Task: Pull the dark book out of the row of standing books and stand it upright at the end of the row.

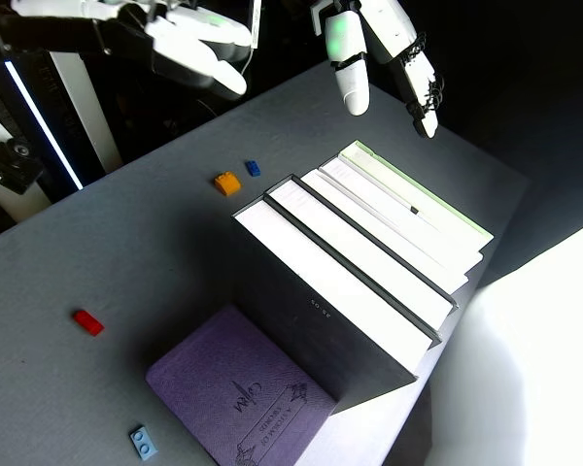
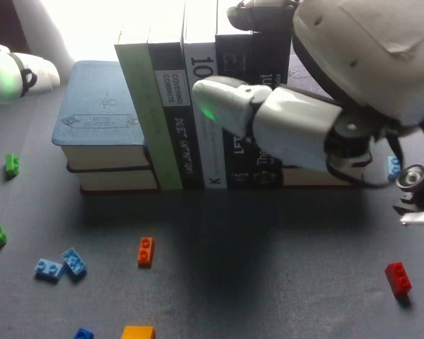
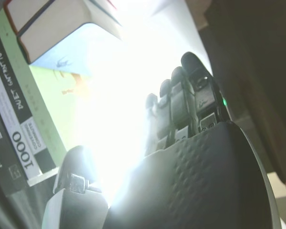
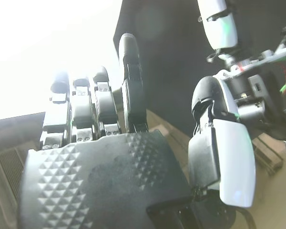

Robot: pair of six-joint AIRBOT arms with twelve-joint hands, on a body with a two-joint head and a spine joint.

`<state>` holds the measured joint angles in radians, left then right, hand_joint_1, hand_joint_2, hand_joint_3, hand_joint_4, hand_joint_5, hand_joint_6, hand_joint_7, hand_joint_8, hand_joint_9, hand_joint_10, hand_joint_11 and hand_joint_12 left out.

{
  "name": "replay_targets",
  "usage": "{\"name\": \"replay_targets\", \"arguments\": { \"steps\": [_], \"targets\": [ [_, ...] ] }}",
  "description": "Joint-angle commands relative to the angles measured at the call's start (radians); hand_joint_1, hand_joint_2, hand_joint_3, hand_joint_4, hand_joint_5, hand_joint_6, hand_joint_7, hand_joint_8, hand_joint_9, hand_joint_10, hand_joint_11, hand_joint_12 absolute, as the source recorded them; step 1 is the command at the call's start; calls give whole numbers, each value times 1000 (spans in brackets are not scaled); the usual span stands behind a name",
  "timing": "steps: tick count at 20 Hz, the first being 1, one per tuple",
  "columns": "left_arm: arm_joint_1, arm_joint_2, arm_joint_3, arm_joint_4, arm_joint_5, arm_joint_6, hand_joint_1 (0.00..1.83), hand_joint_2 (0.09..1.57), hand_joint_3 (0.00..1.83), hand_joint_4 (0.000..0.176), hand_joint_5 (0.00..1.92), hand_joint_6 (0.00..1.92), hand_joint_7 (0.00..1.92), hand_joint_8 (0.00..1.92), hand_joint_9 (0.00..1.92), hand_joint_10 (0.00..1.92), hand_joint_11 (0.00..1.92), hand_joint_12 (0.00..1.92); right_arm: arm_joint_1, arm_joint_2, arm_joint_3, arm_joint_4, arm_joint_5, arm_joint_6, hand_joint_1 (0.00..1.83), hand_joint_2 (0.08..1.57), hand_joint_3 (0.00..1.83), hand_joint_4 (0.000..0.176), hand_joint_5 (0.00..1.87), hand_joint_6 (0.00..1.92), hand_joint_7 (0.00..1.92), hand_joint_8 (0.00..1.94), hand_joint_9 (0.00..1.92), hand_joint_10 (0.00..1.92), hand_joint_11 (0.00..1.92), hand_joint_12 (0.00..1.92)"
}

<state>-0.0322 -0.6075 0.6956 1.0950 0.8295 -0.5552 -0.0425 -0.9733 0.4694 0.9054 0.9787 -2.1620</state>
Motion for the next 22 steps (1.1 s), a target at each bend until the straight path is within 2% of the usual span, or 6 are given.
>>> {"name": "replay_targets", "arguments": {
  "steps": [1, 4, 11, 12, 15, 22],
  "targets": [
    [-7, 9, -3, 78, -10, -7, 23, 1239, 2, 54, 165, 7, 159, 8, 185, 10, 0, 809, 20, 2, 8, -75, 86, -6, 51, 1182, 1, 11, 761, 17, 192, 1, 75, 0, 0, 194],
    [-7, 9, -6, 75, -11, -16, 0, 1230, 0, 58, 126, 2, 133, 0, 170, 1, 0, 746, 33, -37, 63, -71, 92, -2, 28, 1181, 1, 0, 805, 13, 196, 0, 51, 0, 0, 2],
    [-2, 11, -20, 41, -12, -16, 97, 1248, 3, 58, 154, 3, 163, 2, 196, 4, 0, 787, 43, -118, 155, -71, 100, 19, 22, 1201, 7, 0, 776, 0, 165, 1, 55, 2, 0, 0],
    [-1, 12, -22, 37, -13, -16, 81, 1248, 2, 51, 154, 2, 164, 1, 190, 1, 0, 763, 42, -131, 167, -71, 102, 21, 20, 1204, 8, 0, 779, 3, 167, 3, 59, 4, 0, 0],
    [2, 13, -23, 30, -27, -16, 46, 1223, 0, 57, 169, 7, 173, 8, 203, 9, 0, 722, 27, -162, 196, -70, 104, 25, 7, 1206, 5, 0, 818, 17, 216, 16, 59, 3, 0, 0],
    [-6, 20, -26, 16, -32, -16, 102, 1220, 0, 51, 190, 6, 202, 3, 233, 6, 0, 761, -9, -172, 200, -70, 116, 24, 0, 1206, 3, 0, 822, 14, 240, 10, 39, 4, 0, 0]
  ]
}}
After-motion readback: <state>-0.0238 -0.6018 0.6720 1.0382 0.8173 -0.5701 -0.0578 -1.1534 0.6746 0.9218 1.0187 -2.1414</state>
